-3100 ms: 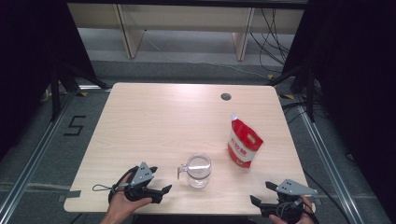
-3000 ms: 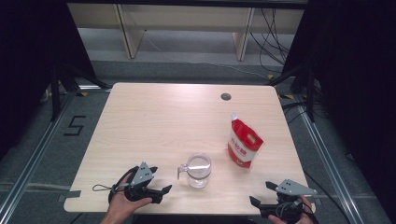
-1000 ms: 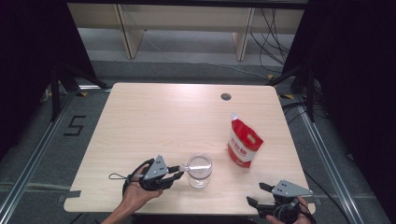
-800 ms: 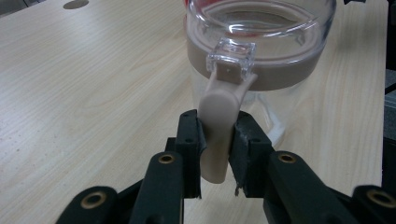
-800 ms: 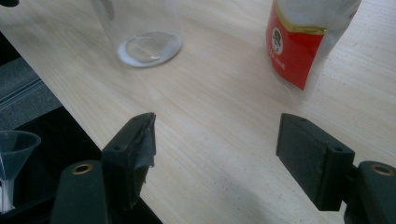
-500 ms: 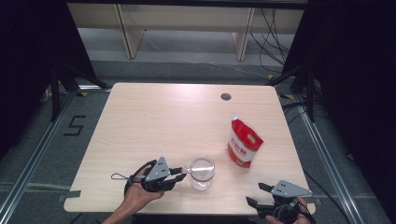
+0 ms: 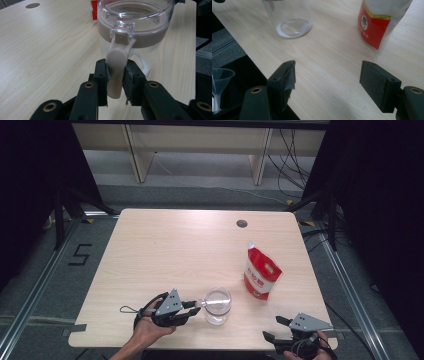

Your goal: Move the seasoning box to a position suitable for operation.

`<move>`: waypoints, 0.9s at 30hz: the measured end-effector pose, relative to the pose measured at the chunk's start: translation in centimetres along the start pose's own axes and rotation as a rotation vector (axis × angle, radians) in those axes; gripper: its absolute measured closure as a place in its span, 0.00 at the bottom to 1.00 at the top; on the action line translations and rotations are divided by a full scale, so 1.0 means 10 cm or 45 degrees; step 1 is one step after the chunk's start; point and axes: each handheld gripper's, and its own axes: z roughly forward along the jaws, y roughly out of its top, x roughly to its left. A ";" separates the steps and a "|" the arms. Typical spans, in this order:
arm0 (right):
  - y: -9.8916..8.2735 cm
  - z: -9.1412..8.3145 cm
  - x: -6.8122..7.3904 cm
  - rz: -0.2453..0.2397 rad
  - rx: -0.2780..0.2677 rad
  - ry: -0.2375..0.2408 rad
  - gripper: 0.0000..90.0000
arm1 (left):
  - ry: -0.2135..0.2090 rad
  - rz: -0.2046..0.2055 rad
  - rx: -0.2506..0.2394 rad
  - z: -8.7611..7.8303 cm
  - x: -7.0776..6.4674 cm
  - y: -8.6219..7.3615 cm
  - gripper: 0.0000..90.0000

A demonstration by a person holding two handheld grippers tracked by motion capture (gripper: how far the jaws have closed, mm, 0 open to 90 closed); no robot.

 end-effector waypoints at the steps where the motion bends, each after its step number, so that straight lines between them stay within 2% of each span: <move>1: 0.00 0.00 0.00 -0.017 0.007 -0.015 0.33 | -0.019 0.019 0.004 0.00 0.00 0.00 0.82; 2: 0.00 0.00 0.00 -0.017 0.007 -0.015 0.33 | -0.019 0.019 0.004 0.00 0.00 0.00 0.82; 3: 0.00 0.00 0.02 0.018 0.016 -0.005 0.33 | -0.010 -0.010 -0.001 0.01 -0.02 0.00 0.82; 4: 0.00 0.00 0.02 0.019 0.011 -0.001 0.33 | -0.011 0.013 -0.002 0.01 -0.02 0.01 0.82; 8: 0.00 0.00 0.00 -0.003 -0.011 0.001 0.33 | -0.017 0.005 -0.011 0.01 -0.03 0.00 0.82; 9: 0.00 0.00 0.02 0.025 0.010 0.004 0.33 | -0.028 -0.017 -0.012 0.01 -0.02 0.00 0.82; 12: 0.00 0.00 0.01 0.010 0.011 0.009 0.33 | -0.031 -0.040 -0.014 0.01 -0.02 0.00 0.80; 13: 0.00 -0.01 0.01 0.010 0.010 0.009 0.33 | -0.037 -0.060 -0.034 0.01 -0.02 0.00 0.75; 15: 0.00 -0.01 0.01 -0.011 -0.010 -0.006 0.33 | -0.036 -0.066 -0.019 0.00 -0.02 0.01 0.65; 16: 0.00 -0.01 0.01 -0.011 -0.010 -0.006 0.33 | -0.038 -0.077 -0.011 -0.01 -0.03 0.02 0.65; 17: 0.00 -0.01 0.00 -0.001 0.000 0.004 0.33 | -0.032 -0.093 0.004 -0.03 -0.03 0.04 0.55; 19: -0.01 -0.02 0.01 0.021 0.004 0.007 0.33 | -0.016 -0.103 0.001 -0.07 -0.05 0.06 0.47; 22: -0.02 -0.01 0.02 0.017 0.006 0.017 0.33 | -0.009 -0.107 -0.001 -0.13 -0.05 0.09 0.40; 24: -0.02 -0.01 0.02 0.006 0.009 0.012 0.33 | -0.006 -0.116 -0.009 -0.19 -0.05 0.13 0.39; 25: -0.02 -0.01 0.02 0.005 0.006 0.016 0.33 | -0.011 -0.130 -0.033 -0.22 -0.07 0.17 0.39; 27: -0.02 -0.01 0.02 0.017 0.002 0.019 0.33 | -0.011 -0.118 -0.038 -0.24 -0.08 0.20 0.39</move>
